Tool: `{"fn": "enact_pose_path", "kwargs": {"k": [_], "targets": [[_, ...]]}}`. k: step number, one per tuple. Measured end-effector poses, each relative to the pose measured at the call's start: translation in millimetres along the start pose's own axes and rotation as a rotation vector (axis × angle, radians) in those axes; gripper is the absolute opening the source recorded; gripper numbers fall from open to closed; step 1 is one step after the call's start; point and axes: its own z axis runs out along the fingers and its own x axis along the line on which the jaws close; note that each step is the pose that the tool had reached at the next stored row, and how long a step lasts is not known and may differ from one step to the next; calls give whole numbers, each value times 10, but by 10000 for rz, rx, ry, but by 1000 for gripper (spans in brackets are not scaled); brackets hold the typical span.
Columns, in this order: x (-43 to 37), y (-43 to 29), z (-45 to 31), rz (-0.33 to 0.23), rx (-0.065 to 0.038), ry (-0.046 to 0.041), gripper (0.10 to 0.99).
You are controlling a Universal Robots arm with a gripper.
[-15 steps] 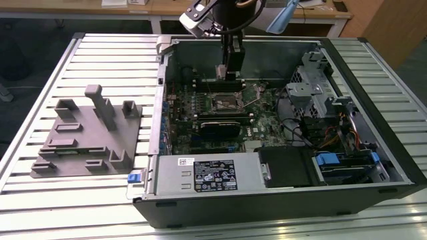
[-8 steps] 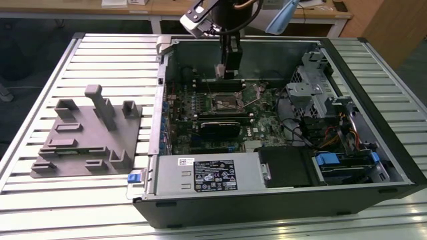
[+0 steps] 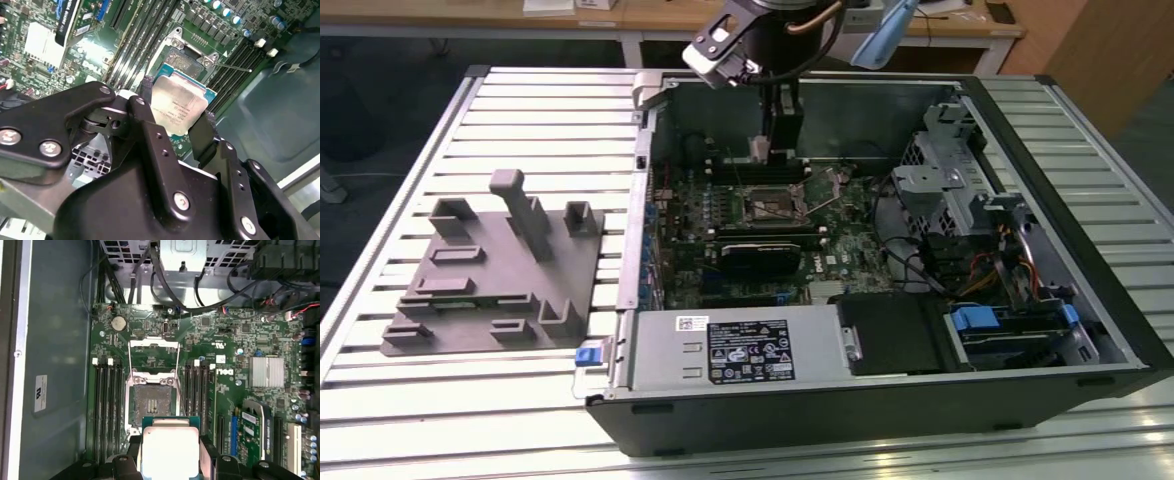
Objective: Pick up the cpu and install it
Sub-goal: 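Place the cpu into insertion slot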
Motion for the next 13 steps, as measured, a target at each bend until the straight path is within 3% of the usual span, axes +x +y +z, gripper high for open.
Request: {"fn": "enact_pose_path", "kwargs": {"k": [5,13], "targets": [[30,7,90,-274,-29,10,541],[93,14,220,-280,-29,5,541]]}}
